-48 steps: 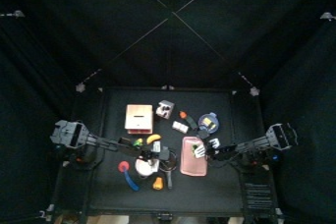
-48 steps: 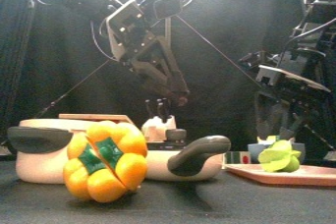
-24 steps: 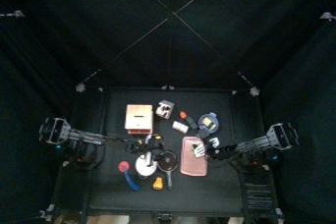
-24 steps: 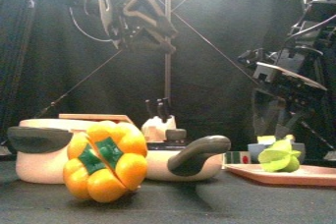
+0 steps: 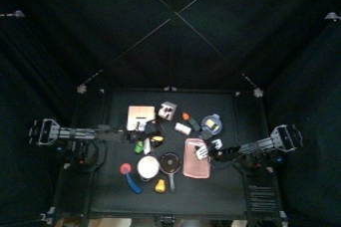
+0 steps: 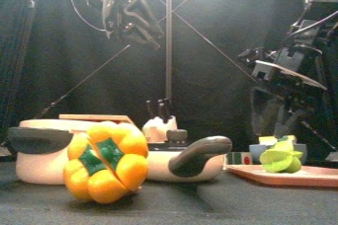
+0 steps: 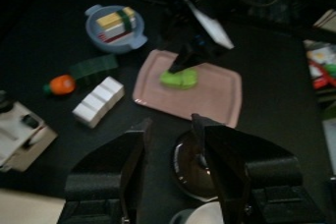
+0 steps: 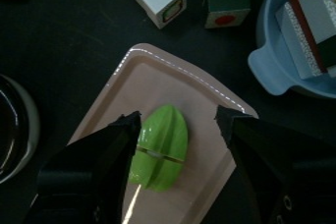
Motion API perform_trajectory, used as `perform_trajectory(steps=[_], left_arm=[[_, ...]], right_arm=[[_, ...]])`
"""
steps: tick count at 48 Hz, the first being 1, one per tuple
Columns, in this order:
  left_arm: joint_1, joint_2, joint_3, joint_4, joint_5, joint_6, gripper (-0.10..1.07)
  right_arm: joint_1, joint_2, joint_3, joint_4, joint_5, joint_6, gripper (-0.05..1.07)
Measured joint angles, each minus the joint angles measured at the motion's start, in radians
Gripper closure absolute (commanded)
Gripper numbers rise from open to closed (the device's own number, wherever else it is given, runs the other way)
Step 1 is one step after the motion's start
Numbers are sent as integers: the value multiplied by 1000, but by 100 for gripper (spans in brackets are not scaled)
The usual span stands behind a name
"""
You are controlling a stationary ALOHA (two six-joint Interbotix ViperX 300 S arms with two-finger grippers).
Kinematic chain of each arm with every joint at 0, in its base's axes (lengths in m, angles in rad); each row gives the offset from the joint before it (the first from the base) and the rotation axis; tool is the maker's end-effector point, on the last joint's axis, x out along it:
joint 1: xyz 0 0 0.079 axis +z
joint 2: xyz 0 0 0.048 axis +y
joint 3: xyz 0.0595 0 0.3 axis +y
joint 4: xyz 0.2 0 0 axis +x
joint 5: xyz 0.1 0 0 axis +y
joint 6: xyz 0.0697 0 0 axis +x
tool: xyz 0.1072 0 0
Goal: Grab pairing knife
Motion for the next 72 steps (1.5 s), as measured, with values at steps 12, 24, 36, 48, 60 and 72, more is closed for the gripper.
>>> perform_trajectory(steps=[12, 24, 36, 48, 60, 72], left_arm=[[78, 40, -12, 52, 54, -40, 19], [166, 69, -28, 106, 100, -140, 19], [164, 147, -103, 344, 287, -354, 19], [91, 227, -141, 543, 354, -603, 18], [75, 290, -167, 594, 376, -753, 12], [80, 334, -206, 592, 376, -785, 7]], right_arm=[[-3, -2, -3, -2, 0, 0, 8], [-3, -2, -3, 2, 0, 0, 8], [-5, -2, -3, 2, 0, 0, 8], [-6, -2, -3, 2, 0, 0, 8], [-6, 0, -3, 2, 0, 0, 8], [-6, 0, -2, 2, 0, 0, 8]])
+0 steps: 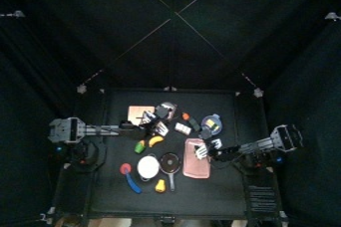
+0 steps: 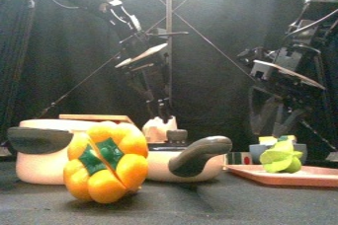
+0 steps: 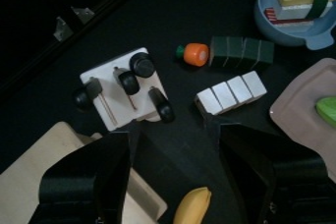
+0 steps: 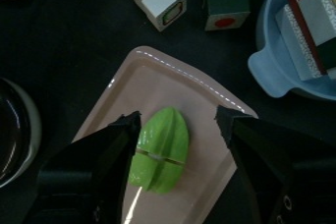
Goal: Grab pairing knife
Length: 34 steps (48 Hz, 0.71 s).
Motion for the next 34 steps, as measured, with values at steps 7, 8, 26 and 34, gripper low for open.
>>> perform_trajectory(steps=[7, 8, 26, 34], left_arm=[[2, 35, -26, -5, 20, -25, 7], [2, 35, -26, -5, 23, -26, 7], [3, 121, -115, 2, 137, -66, 7], [3, 166, -146, 5, 163, -100, 8]], right_arm=[[0, 0, 2, -2, 0, 0, 8], [0, 0, 0, 0, 0, 0, 8], [-2, 3, 5, 2, -11, 0, 8], [-2, 5, 6, 2, -12, 0, 8]])
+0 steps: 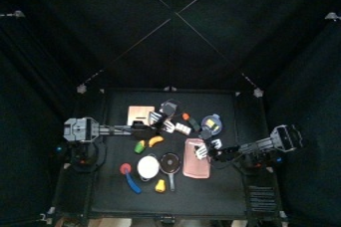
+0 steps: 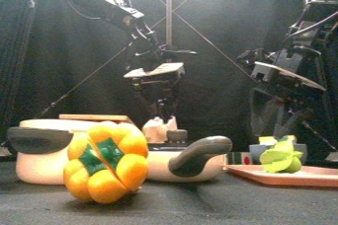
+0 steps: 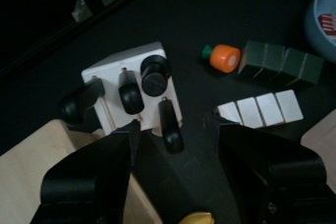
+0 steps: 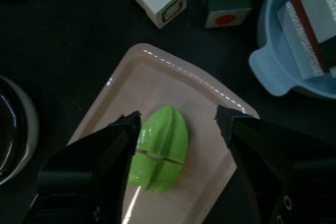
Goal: Grab pairing knife
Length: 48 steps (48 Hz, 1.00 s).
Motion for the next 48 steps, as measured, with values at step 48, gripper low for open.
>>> perform_trajectory(steps=[48], left_arm=[[0, 6, -2, 0, 20, -8, 24]], right_arm=[[0, 3, 0, 2, 0, 2, 8]])
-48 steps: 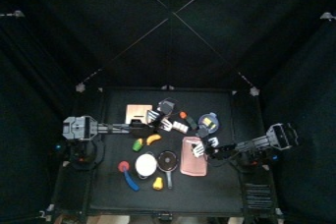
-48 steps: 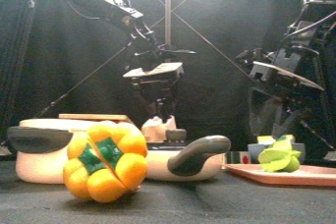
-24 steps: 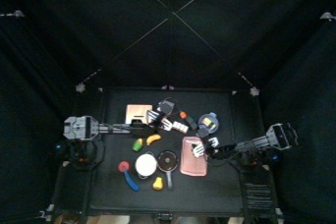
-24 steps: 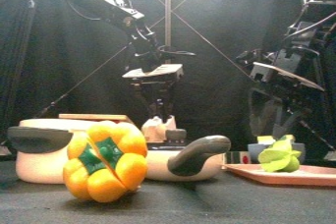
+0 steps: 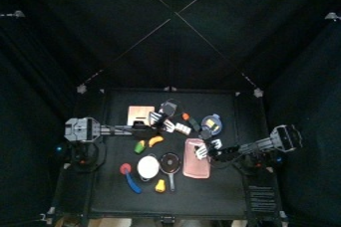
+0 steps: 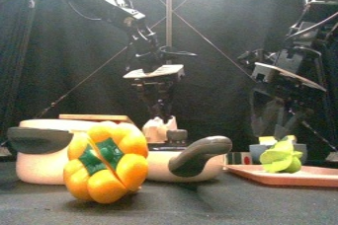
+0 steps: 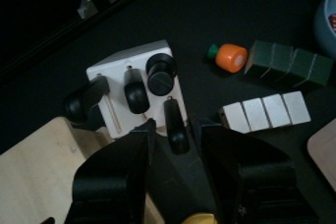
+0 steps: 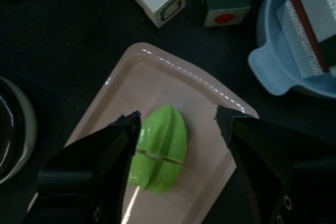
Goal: Grab pairing knife
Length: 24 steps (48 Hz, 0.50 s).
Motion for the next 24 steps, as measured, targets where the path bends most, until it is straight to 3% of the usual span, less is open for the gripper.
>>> perform_trajectory(steps=[24], left_arm=[[0, 0, -3, 0, 34, 0, 41]], right_arm=[[0, 0, 0, -2, 0, 0, 8]])
